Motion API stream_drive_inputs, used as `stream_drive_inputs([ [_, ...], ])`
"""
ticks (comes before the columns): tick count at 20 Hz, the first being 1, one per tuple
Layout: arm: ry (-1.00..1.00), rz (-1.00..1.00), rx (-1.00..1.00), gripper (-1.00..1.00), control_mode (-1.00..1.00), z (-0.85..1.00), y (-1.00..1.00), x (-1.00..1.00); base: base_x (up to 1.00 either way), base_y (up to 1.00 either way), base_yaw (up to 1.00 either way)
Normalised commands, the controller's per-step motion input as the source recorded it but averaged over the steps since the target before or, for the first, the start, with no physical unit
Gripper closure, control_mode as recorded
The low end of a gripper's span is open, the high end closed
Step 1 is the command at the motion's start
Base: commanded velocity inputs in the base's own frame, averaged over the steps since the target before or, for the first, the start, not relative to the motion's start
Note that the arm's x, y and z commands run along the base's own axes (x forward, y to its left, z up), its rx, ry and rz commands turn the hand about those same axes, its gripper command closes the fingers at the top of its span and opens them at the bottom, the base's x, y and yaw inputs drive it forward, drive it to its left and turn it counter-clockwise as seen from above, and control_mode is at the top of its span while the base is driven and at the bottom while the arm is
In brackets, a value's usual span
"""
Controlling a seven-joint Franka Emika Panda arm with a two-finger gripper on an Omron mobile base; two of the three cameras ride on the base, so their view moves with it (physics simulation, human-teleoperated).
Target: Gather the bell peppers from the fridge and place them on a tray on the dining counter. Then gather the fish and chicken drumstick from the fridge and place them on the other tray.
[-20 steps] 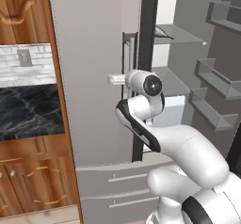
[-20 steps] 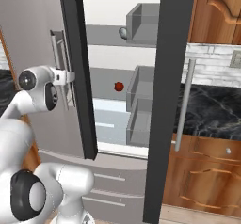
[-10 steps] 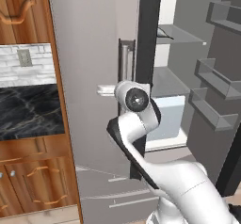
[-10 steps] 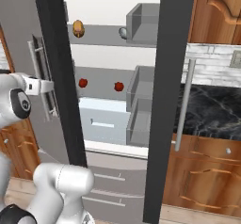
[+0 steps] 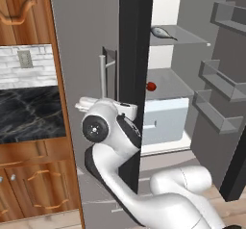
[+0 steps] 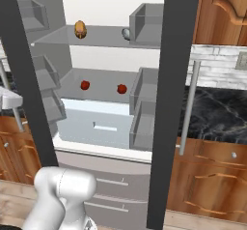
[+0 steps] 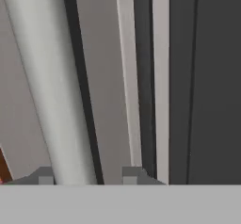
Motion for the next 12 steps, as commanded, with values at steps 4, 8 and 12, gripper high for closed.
stream_drive_inputs([
  [4, 0.00, -0.15, 0.00, -1.00, -1.00, -0.07, 0.21, 0.03, 0.00, 0.00, 0.00],
  [8, 0.00, -0.01, 0.00, -1.00, -1.00, -0.01, 0.04, -0.01, 0.00, 0.00, 0.00],
  [12, -0.03, 0.00, 0.00, -1.00, -1.00, -0.07, 0.29, -0.30, 0.00, 0.00, 0.00],
])
